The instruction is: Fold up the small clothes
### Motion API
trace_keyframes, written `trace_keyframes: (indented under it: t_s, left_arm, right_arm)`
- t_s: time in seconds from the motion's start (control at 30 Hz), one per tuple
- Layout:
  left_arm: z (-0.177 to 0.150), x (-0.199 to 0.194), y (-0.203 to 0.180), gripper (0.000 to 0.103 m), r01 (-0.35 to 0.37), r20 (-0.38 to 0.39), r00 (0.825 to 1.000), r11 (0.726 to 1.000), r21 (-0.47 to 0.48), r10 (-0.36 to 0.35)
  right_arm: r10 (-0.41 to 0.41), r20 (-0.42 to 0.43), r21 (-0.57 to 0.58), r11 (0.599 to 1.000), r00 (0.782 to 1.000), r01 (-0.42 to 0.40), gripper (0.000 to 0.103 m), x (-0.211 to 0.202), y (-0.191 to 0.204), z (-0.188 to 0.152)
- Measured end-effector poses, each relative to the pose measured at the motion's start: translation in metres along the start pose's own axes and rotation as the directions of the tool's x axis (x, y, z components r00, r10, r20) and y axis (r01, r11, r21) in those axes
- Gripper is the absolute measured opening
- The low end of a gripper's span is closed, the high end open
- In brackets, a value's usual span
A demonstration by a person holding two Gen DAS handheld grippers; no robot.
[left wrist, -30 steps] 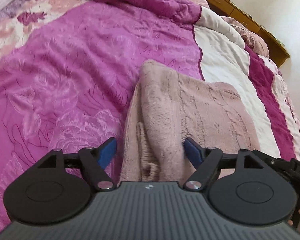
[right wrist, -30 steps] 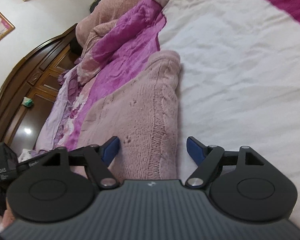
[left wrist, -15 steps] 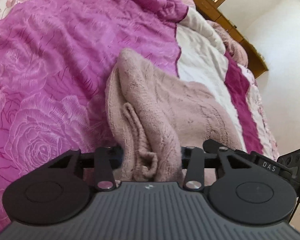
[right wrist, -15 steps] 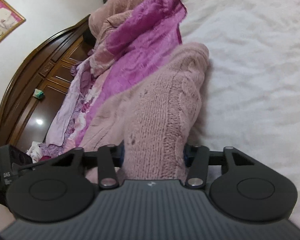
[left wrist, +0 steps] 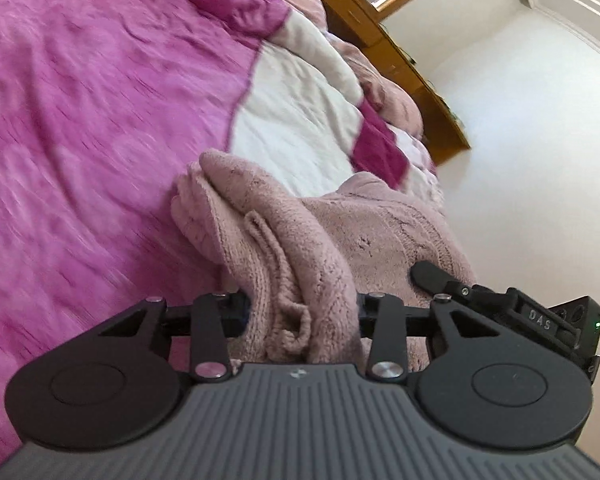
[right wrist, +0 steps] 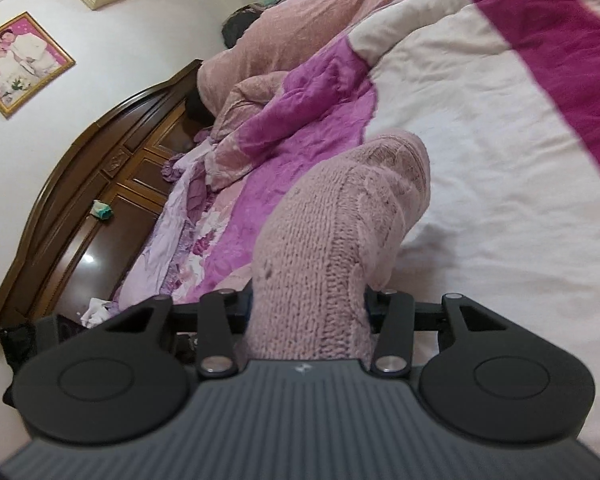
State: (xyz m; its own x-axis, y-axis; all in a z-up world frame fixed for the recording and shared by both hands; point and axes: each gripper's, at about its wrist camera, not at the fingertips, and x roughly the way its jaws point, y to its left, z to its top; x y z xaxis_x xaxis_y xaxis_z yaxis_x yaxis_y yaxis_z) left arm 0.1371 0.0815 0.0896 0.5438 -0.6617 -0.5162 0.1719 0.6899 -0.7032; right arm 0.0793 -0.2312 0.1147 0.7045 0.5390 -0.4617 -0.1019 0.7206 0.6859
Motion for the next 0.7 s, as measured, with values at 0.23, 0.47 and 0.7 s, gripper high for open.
trace_keyframes:
  t_s: [0.23, 0.47, 0.7]
  left_arm:
    - [-0.064, 0.017, -0.016, 0.044, -0.044, -0.095, 0.995, 0.999, 0.004, 0.044]
    - [-0.092, 0.033, -0.025, 0.044, -0.225, -0.099, 0.964, 0.956, 0.188, 0.246]
    - [-0.087, 0.030, -0.032, 0.045, -0.237, -0.099, 0.960, 0.947, 0.219, 0.263]
  right_arm:
    - [-0.079, -0.076, 0.080, 0.993, 0.994, 0.085, 0.047, -0.022, -0.045, -0.046]
    - [-0.124, -0.075, 0.082, 0.988, 0.989, 0.130, 0.051, -0.013, -0.070, -0.094]
    - [-0.129, -0.067, 0.077, 0.988, 0.989, 0.134, 0.052, -0.021, -0.070, -0.098]
